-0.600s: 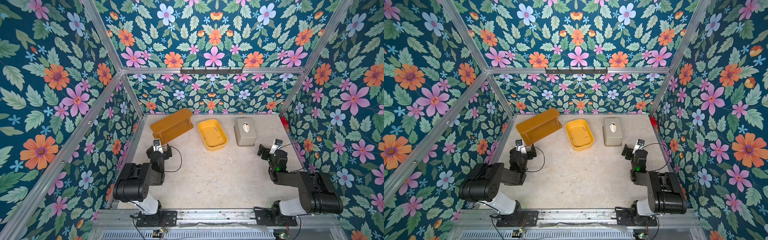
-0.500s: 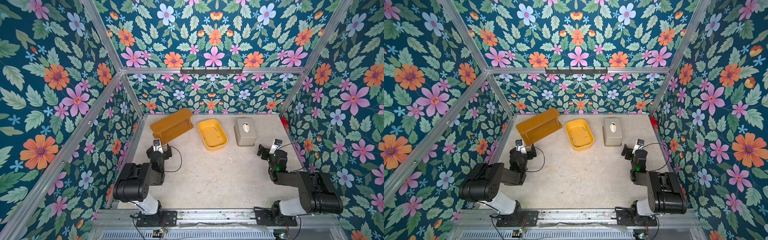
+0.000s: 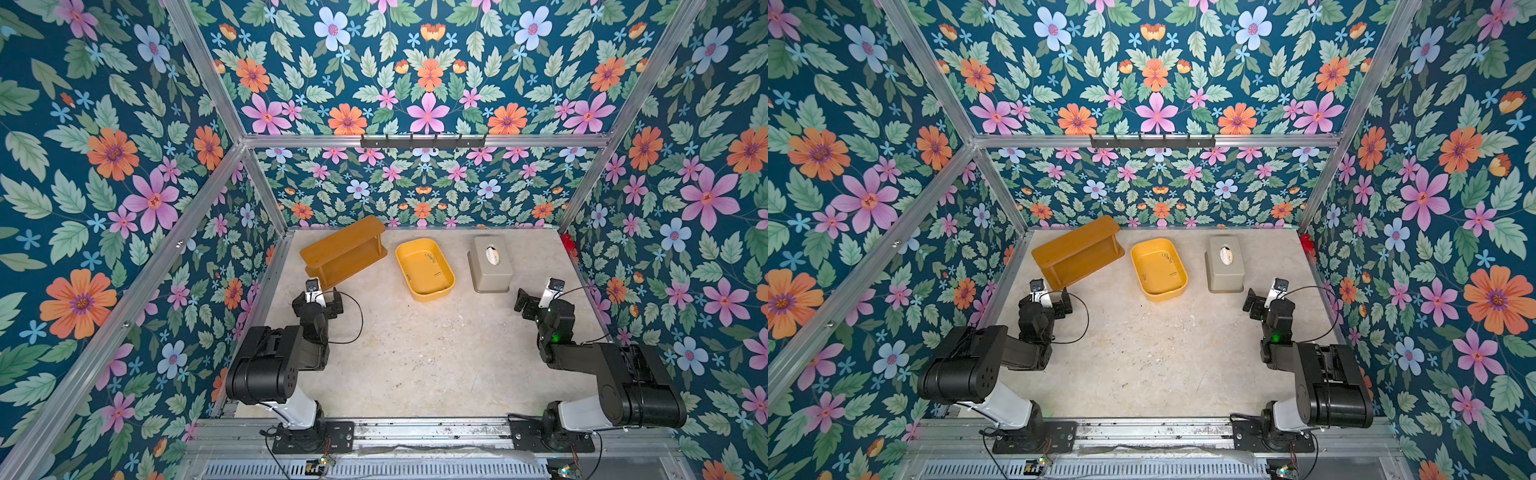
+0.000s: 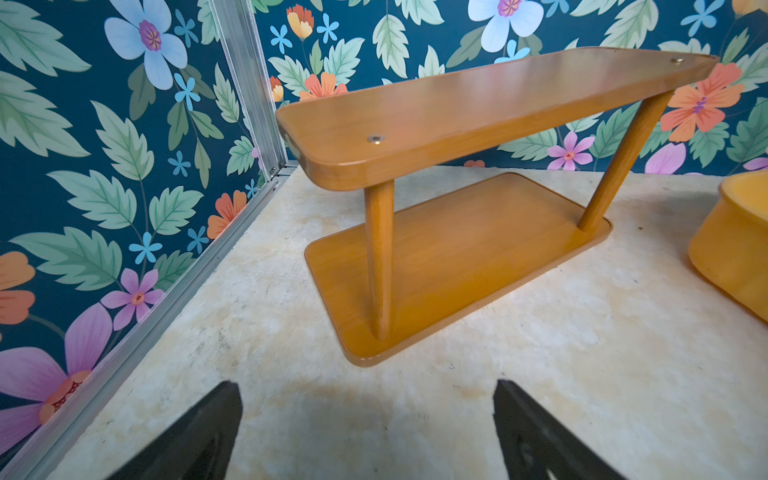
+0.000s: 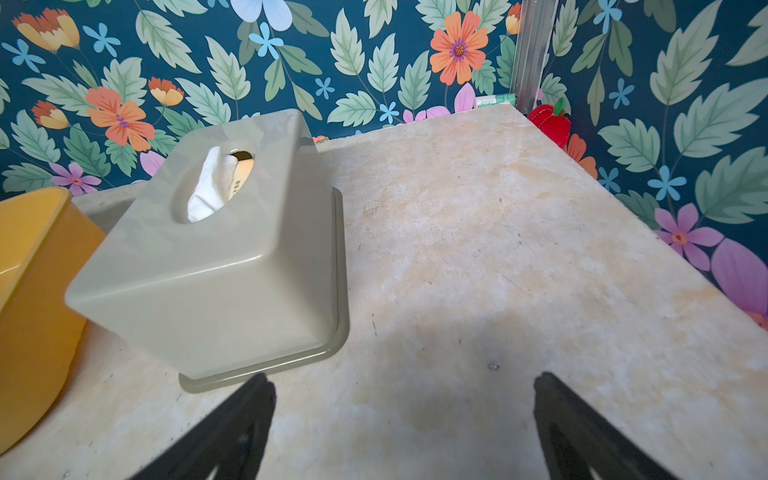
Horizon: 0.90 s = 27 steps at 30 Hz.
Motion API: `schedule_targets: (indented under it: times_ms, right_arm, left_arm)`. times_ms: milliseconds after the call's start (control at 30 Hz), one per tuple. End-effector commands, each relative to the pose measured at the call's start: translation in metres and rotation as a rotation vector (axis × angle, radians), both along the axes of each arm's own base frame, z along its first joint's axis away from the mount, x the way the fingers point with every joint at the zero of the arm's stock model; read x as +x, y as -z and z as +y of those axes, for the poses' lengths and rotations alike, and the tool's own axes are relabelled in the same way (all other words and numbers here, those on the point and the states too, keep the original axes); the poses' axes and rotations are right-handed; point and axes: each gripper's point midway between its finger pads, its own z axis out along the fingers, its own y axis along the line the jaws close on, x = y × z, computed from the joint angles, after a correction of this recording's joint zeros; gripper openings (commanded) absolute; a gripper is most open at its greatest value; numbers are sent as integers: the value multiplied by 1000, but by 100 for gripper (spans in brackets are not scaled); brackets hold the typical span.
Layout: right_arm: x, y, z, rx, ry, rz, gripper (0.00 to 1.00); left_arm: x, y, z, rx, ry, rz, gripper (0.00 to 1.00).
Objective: Take out the screws from the storage box
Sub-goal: Move the storage box to the center of the board.
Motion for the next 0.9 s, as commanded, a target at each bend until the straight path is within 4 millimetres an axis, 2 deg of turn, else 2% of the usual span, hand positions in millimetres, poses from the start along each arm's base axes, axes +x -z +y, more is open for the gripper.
schedule_targets:
  times_ms: [0, 233, 300, 367, 433, 467, 500, 567, 700, 800, 867]
  right_arm:
    - [1, -2, 0, -1, -2, -7, 100]
    - [2, -3, 1, -1, -4, -12, 100]
    - [-1, -12, 0, 1, 2, -37, 100]
    - [-9, -28, 4, -8, -18, -29, 100]
    - [-10, -46, 6, 14, -3, 35, 100]
    - [-9, -58, 13, 59, -22, 57, 100]
    - [-9, -65, 23, 91, -50, 77, 100]
    - [-2, -81, 61, 139, -170, 118, 100]
    - [17, -94, 134, 63, -346, 263, 99]
    - [36, -93, 175, 95, -427, 354, 94]
    - [49, -79, 191, 103, -447, 464, 89]
  left_arm:
    - [3, -6, -2, -10, 11, -24, 99]
    - [2, -8, -2, -7, 11, -32, 99]
    - [2, -24, -7, 28, 17, -45, 99]
    - [5, -49, -12, 59, -68, 10, 99]
    - [11, -74, -21, 11, -75, 10, 99]
    - [13, -82, -23, -57, -94, 8, 99]
    - [15, -84, -28, -121, -80, 21, 99]
    - [23, -83, -53, -230, -5, 73, 99]
    - [35, -70, -99, -269, 106, 185, 99]
    - [39, -52, -126, -352, 170, 244, 99]
    - [38, -45, -143, -418, 221, 261, 99]
